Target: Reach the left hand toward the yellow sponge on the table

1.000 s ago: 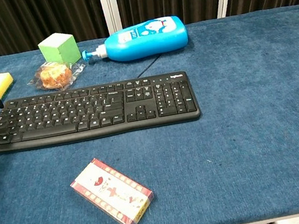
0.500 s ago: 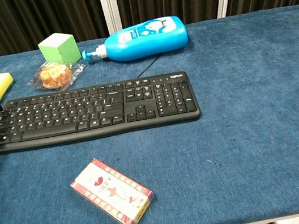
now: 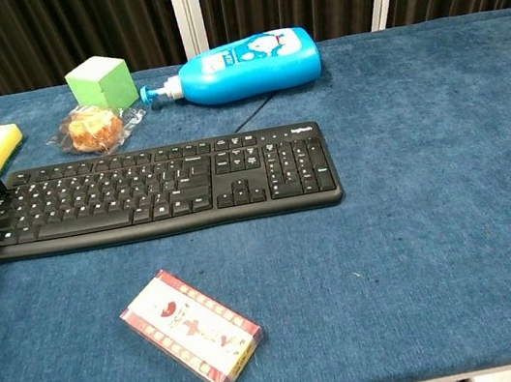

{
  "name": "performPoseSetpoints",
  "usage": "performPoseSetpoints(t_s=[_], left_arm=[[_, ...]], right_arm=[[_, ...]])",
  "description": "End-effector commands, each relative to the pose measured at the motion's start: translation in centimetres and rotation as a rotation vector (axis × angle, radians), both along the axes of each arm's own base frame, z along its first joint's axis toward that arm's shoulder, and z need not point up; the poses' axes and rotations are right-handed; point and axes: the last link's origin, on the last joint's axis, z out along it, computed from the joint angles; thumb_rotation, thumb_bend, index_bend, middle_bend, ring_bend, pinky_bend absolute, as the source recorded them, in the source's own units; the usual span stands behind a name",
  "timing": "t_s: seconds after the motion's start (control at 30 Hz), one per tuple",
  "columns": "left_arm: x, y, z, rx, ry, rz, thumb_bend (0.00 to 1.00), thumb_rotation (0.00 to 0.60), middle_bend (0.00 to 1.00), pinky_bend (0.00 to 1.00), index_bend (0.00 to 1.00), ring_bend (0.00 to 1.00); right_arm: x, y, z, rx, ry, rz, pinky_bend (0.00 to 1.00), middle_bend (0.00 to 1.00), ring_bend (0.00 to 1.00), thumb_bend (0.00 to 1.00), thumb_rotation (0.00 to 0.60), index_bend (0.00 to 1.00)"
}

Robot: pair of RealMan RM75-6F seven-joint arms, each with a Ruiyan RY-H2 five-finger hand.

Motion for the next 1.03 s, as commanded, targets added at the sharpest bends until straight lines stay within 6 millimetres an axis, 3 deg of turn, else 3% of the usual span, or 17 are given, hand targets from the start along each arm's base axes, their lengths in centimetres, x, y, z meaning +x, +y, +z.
performPoseSetpoints(t_s=[0.03, 0.2, 0.3, 0.4, 0.47, 0.57, 0.73, 1.03], left_arm=[[0.3, -0.1, 0.8, 0.032, -0.005, -0.018, 0.66, 0.6, 0.94, 0.92, 0.17, 0.95], [0.8, -0.5, 3.9, 0.169, -0.049, -0.047, 0.64, 0.6, 0.91, 0.91, 0.17, 0.92], [0.2, -1.6, 6.4, 0.297, -0.075, -0.066, 0.56, 0.6, 0.8, 0.83, 0.17, 0.81], [-1.2, -3.6, 8.3, 0.41, -0.081, -0.071, 0.43, 0.6, 0.55, 0.56, 0.15, 0.55], [-2.4, -5.2, 9.3, 0.477, -0.072, -0.069, 0.3, 0.6, 0.33, 0.3, 0.11, 0.32], [-4.1, -7.6, 10.4, 0.571, -0.046, -0.083, 0.16, 0.6, 0.15, 0.07, 0.07, 0.12], [-6.5, -11.7, 11.5, 0.684, -0.036, -0.086, 0.12, 0.6, 0.07, 0.03, 0.07, 0.05], [-7.2, -17.5, 12.0, 0.677, -0.059, -0.082, 0.12, 0.6, 0.08, 0.02, 0.07, 0.05]], right_arm=[[0.0, 0.0, 0.0, -0.001, 0.001, 0.0, 0.0, 0.0, 0.0, 0.15, 0.6, 0.0], [0.1, 0.2, 0.1, -0.005, 0.001, -0.001, 0.0, 0.0, 0.0, 0.15, 0.6, 0.0], [-0.1, 0.4, 0.3, -0.012, 0.0, -0.007, 0.0, 0.0, 0.0, 0.15, 0.6, 0.0], [-0.3, 0.6, 0.4, -0.018, -0.002, -0.012, 0.0, 0.0, 0.0, 0.15, 0.6, 0.0], [-0.4, 0.7, 0.5, -0.02, -0.004, -0.013, 0.0, 0.0, 0.0, 0.15, 0.6, 0.0], [-0.4, 0.8, 0.5, -0.023, -0.005, -0.012, 0.0, 0.0, 0.0, 0.15, 0.6, 0.0], [-0.2, 0.9, 0.6, -0.025, -0.003, -0.001, 0.0, 0.0, 0.0, 0.15, 0.6, 0.0], [0.4, 0.9, 0.4, -0.025, 0.0, 0.01, 0.0, 0.0, 0.0, 0.15, 0.6, 0.0]])
